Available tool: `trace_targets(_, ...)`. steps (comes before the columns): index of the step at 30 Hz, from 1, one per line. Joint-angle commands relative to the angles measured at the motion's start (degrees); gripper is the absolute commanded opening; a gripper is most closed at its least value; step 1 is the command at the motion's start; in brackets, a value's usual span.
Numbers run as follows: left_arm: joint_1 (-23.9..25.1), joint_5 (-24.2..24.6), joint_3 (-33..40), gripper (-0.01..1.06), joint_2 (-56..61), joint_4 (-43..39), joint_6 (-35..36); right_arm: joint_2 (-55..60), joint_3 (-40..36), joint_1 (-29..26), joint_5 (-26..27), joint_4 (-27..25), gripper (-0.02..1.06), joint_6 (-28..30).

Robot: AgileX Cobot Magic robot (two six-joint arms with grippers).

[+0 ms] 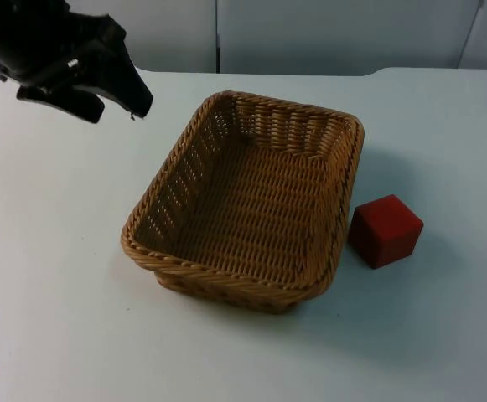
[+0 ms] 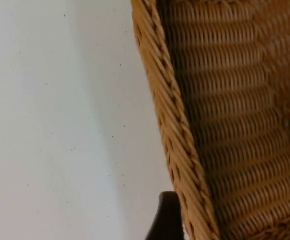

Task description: Pick up the basket with the left hand and place the cube into the basket with the right hand.

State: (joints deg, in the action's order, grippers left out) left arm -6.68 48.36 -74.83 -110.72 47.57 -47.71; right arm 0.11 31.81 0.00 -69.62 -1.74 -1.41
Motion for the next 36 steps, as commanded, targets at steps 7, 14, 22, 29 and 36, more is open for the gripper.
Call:
trace_targets(7,-2.7,-1.6,-3.0,0.68,-8.3,0.0,-1.4,-0.1,-0.1,0.0,0.9,0.2,0.01,-0.1)
trace_targets(14,-4.4,-4.9,-4.6,0.68,-11.9,0.1,-2.8,-0.1,-0.1,0.0,0.9,0.1,0.01,-0.1)
trace_targets(22,-4.4,-6.1,-5.2,0.67,-15.1,0.6,-2.8,-0.1,-0.1,0.0,0.9,0.1,0.01,-0.1)
trace_targets(29,-4.4,-8.6,-5.3,0.26,-15.7,0.6,-2.8,-0.1,-0.1,0.0,0.9,0.1,0.01,-0.1)
trace_targets(36,-3.6,-1.9,-9.5,0.0,-15.6,0.0,-0.6,-0.1,-0.1,0.0,0.9,0.1,0.01,-0.1)
